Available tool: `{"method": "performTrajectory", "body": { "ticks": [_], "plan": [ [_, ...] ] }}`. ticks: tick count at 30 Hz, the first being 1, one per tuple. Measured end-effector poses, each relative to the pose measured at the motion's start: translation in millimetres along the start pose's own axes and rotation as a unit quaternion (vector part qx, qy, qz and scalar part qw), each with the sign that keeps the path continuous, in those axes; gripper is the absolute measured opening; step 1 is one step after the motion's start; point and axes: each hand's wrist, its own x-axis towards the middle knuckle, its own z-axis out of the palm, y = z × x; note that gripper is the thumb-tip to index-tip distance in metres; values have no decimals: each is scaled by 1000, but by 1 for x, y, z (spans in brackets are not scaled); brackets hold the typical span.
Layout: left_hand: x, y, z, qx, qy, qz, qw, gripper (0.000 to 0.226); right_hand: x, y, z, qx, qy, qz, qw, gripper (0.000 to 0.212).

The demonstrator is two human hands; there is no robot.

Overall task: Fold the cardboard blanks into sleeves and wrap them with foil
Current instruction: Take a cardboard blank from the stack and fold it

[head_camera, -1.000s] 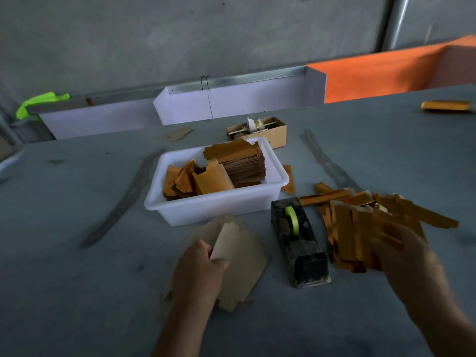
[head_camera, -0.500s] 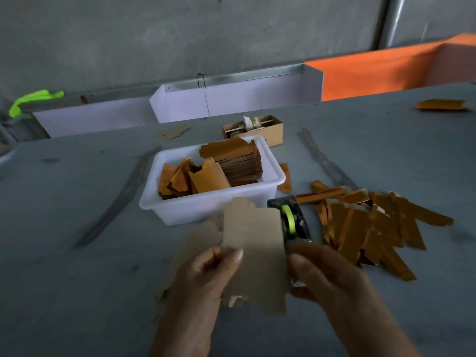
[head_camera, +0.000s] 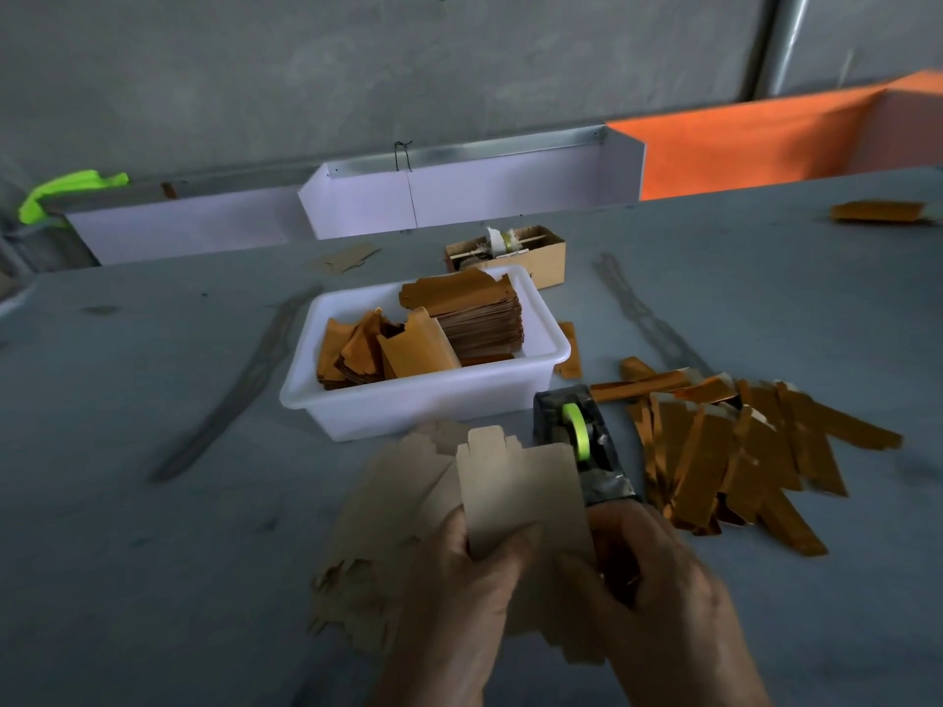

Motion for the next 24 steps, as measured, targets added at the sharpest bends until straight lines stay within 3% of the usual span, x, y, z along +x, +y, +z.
{"method": "performTrajectory", "body": {
  "ticks": [2, 4, 6, 11, 17, 21, 24],
  "plan": [
    [0, -1, 2, 5, 1, -6, 1000, 22, -3, -3, 2, 17, 4, -9, 1000, 14],
    [1, -1, 4, 7, 1, -10, 1000, 35, -4, -4, 5, -56, 25, -75, 995, 3],
    [1, -2, 5, 14, -5, -10, 1000, 37, -4, -9, 5, -121, 36, -129, 984, 17],
    [-4, 0, 7, 49, -39, 14, 998, 18, -8, -13, 12, -169, 37, -163, 971, 44],
    [-12, 13, -1, 117, -106, 84, 984, 29, -10, -9, 10, -157, -23, -179, 971, 67],
    [-9, 13, -9, 124, -115, 108, 980, 20, -2, -12, -3, -2, -90, -75, 993, 60],
    [-7, 13, -12, 129, -158, 110, 973, 21, 6, -5, -16, 102, -86, 33, 991, 29]
  ]
}}
